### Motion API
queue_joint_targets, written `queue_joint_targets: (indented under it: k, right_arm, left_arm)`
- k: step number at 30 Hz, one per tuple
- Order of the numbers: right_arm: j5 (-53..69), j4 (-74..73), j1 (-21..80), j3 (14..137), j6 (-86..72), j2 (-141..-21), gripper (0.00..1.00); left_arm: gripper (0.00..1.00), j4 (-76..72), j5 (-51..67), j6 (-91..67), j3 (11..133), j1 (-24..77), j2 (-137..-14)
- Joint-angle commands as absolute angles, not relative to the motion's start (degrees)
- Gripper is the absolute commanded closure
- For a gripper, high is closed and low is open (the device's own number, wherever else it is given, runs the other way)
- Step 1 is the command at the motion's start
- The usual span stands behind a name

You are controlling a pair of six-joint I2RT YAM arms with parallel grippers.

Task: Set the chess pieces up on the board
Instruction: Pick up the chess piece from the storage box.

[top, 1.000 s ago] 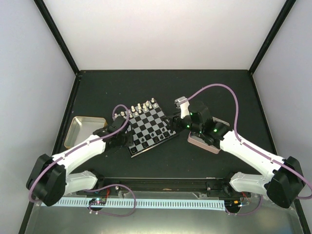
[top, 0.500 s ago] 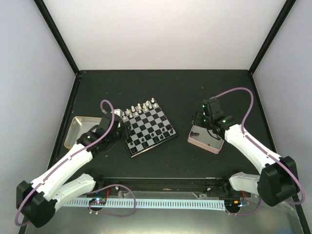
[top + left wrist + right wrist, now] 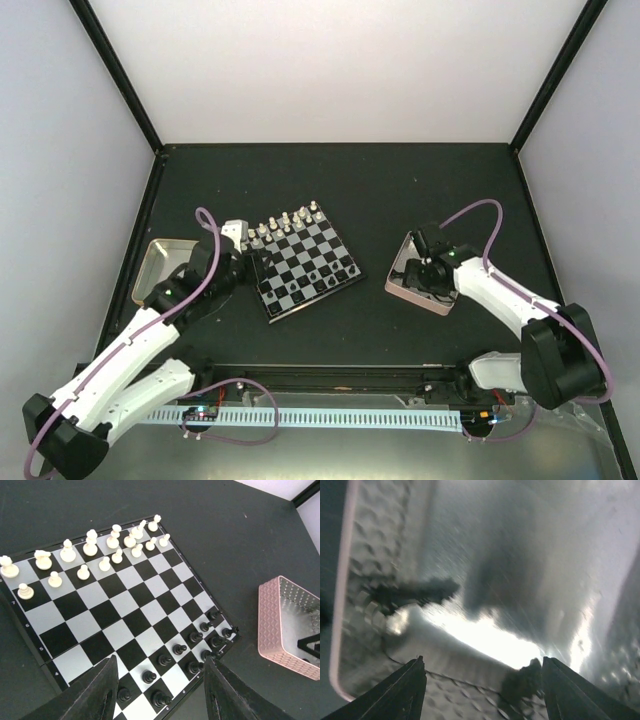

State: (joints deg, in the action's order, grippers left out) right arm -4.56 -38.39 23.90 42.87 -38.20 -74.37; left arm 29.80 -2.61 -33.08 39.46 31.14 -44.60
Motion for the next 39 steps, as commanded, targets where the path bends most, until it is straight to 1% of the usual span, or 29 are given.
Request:
queue_joint_targets:
  k: [1,3,6,8,12,16,20,25,30,32,36,39]
  right_arm:
    - [-7.06,-45.94,23.64,41.41,-34.92,-72.08,0.36]
    - [-6.88,-47.3,23.64,40.95,-34.87,-71.67,0.36]
    - [-5.08,-49.46,23.64,41.13,-35.41,-72.5,0.39]
    - [-5.31,-51.69,23.6,41.55,-36.54,-73.66,0.4]
    - [-1.59,-53.89,23.55,42.44,-37.41,-76.78,0.41]
    - [-0.5,-55.41,23.55,45.2,-37.65,-80.75,0.46]
    - [0.23,-55.18,23.38,48.18,-37.13,-83.9,0.49]
    - [4.0,-51.29,23.31,49.99,-36.03,-84.64,0.49]
    - [8.93,-49.2,23.29,51.13,-34.04,-88.15,0.5]
    - [9.44,-49.53,23.29,51.89,-33.06,-89.29,0.52]
    - [13.97,-50.13,23.29,52.49,-30.2,-89.45,0.62]
    - [14.87,-50.85,23.35,53.35,-28.74,-91.51,0.62]
  left_arm:
    - [0.52,26.32,0.43,-31.83,40.85,30.67,-44.57]
    - [0.52,25.98,0.69,-31.61,41.01,30.69,-45.22]
    - [0.52,25.78,0.41,-31.14,41.36,30.71,-45.85]
    - [0.52,25.33,0.1,-30.73,41.48,30.73,-46.16]
    - [0.51,24.06,-0.56,-30.01,42.03,30.66,-47.27]
    - [0.51,23.52,-1.94,-29.42,43.62,30.67,-49.44]
    - [0.51,22.18,-2.33,-28.63,45.45,30.56,-52.08]
    - [0.51,22.08,-3.16,-26.97,48.57,30.49,-54.81]
    - [0.51,20.46,-3.25,-25.65,49.67,30.41,-55.83]
    - [0.51,19.93,-3.35,-25.12,49.81,30.41,-56.11]
    - [0.51,19.6,-3.58,-24.93,50.02,30.33,-56.89]
    - [0.5,19.2,-3.77,-25.2,49.84,30.3,-57.39]
